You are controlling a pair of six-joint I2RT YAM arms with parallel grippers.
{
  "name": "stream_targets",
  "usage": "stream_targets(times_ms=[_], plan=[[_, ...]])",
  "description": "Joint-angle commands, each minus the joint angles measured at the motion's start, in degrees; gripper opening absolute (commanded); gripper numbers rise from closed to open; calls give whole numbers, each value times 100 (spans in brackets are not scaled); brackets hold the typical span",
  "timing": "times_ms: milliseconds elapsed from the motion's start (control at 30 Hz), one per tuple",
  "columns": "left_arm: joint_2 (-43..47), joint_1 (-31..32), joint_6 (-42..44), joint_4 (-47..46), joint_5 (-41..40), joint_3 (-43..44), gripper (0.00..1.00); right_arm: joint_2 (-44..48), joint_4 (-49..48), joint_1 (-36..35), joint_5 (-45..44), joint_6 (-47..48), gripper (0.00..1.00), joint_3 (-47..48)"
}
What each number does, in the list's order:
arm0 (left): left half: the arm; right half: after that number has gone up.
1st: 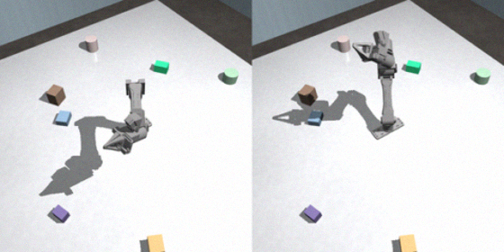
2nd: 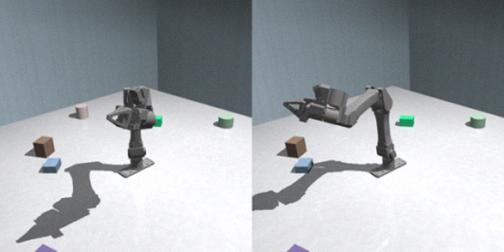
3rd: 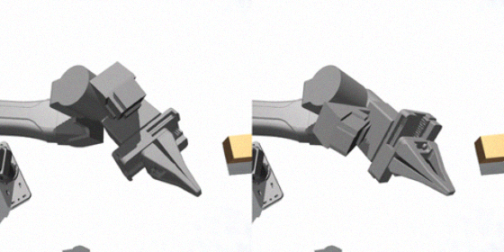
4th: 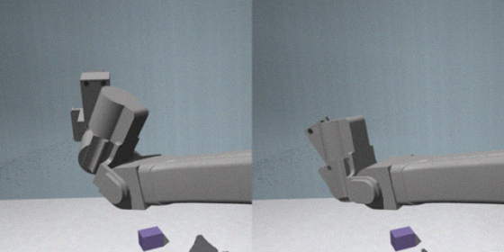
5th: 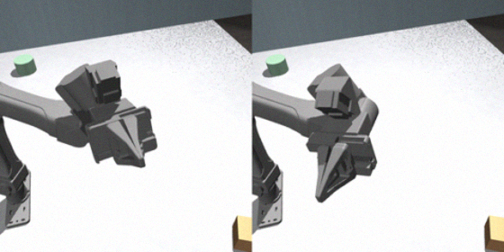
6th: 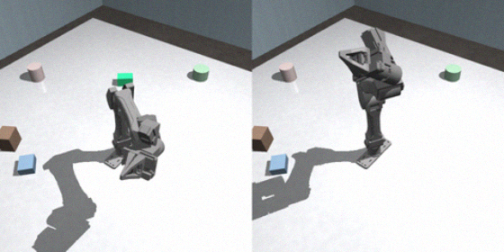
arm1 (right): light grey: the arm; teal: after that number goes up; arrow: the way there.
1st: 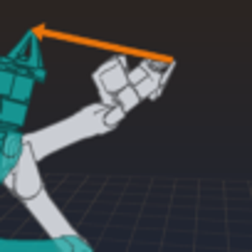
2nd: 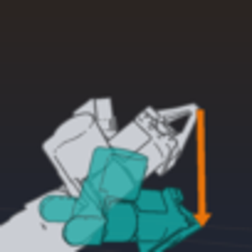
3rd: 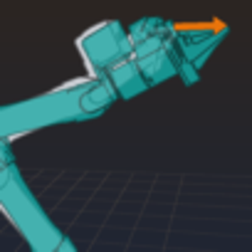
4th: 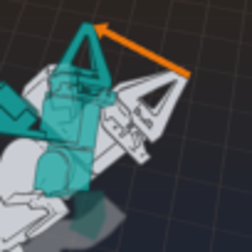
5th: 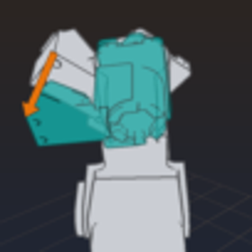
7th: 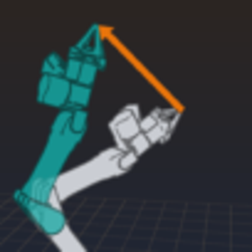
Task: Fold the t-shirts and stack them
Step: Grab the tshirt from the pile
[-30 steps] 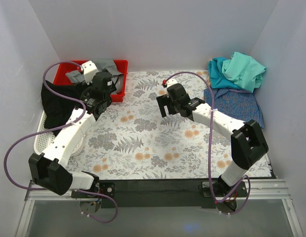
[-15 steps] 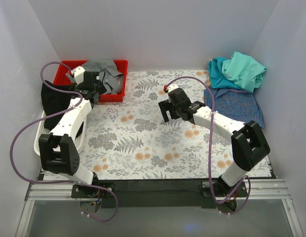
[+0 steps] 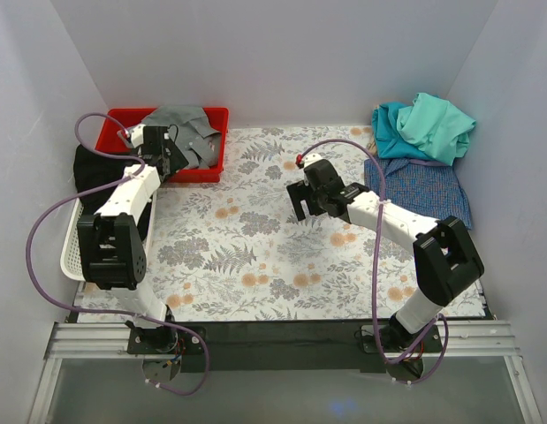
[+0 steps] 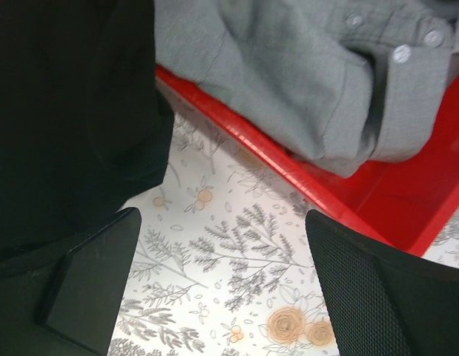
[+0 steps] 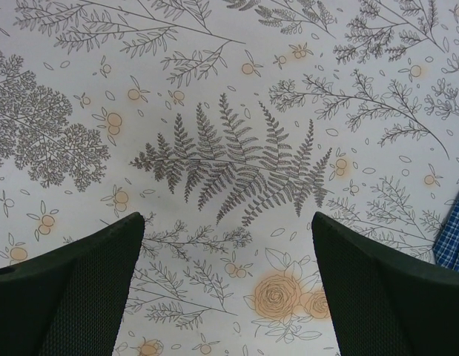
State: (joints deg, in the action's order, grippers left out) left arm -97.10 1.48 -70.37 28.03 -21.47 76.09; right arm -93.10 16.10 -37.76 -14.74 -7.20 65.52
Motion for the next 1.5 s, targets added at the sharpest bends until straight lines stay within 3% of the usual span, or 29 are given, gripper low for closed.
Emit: stream_targets(times_ms=[0,133,400,833,967,1067,1133,1167,1200,1467], plan=[[-2,-60,85,-245,328,353,93,196,-238,67,138,35,98,-109],[-186,-139,-116,-123,118,493,93,117,-239,67,209,-9,98,-127],[-20,-139,-92,-307,-1112,406,93,-6,-265,93,261,-71,99,-144],[-608,-358,-381,-105,-1448,634,93,-270,-265,119,411,-62,98,-30],[-784,-446,-373,-139,-1404,617,82,-314,-248,128,402,-53,98,-21],[-732,-481,-241,-386,-1351,477,66,-332,-247,137,411,-45,98,-13],[-670,-490,-170,-492,-1254,468,48,-367,-247,137,402,-53,98,-13],[-653,-490,-118,-492,-1219,494,33,-375,-239,137,402,-53,99,-13],[-600,-490,-126,-500,-1262,520,0,-384,-239,137,402,-53,98,-13],[-47,-482,322,-553,-1192,749,0,-463,-230,146,516,-106,98,-21]])
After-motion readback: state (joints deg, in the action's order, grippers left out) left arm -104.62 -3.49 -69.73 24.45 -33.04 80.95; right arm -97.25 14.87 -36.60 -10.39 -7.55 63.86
